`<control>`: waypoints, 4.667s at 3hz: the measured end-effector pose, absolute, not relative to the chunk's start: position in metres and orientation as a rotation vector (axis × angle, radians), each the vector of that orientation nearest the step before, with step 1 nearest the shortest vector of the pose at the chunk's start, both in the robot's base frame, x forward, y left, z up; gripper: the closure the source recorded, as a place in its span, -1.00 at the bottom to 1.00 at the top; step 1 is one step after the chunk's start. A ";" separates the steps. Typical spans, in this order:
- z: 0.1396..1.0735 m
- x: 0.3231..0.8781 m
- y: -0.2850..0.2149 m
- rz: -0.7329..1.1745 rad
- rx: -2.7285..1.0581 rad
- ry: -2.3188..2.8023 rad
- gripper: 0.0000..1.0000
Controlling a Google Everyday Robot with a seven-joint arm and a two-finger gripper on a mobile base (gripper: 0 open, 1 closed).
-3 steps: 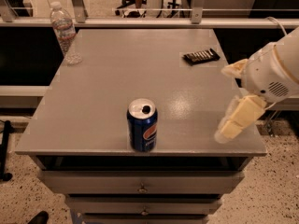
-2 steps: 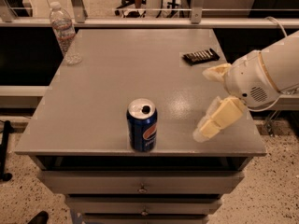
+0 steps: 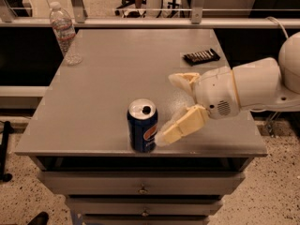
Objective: Move pepsi can near water bottle
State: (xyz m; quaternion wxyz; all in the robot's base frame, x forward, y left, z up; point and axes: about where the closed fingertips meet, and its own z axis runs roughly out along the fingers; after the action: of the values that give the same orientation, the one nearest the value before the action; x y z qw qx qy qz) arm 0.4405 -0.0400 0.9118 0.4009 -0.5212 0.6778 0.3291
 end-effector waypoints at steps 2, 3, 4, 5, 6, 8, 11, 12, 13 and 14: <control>0.889 0.427 0.015 0.981 -1.270 1.611 -1.00; 0.876 0.427 0.023 0.996 -1.245 1.607 -0.52; 0.872 0.432 0.020 0.986 -1.223 1.613 -0.06; 0.894 0.477 -0.014 0.845 -1.197 1.595 0.72; 0.922 0.508 -0.039 0.743 -1.176 1.565 1.00; 0.930 0.550 -0.007 0.746 -1.161 1.478 1.00; 0.933 0.681 0.087 0.758 -1.113 1.413 1.00; 0.920 0.713 0.118 0.764 -1.114 1.449 1.00; 0.911 0.738 0.144 0.771 -1.121 1.472 1.00; 0.900 0.761 0.167 0.790 -1.127 1.497 1.00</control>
Offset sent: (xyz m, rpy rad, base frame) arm -0.0160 0.0736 -0.0407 0.2002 0.0407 0.0654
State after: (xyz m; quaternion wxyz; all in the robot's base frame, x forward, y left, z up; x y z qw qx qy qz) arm 0.7610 0.1665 0.9005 0.5262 -0.4712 0.6260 0.3304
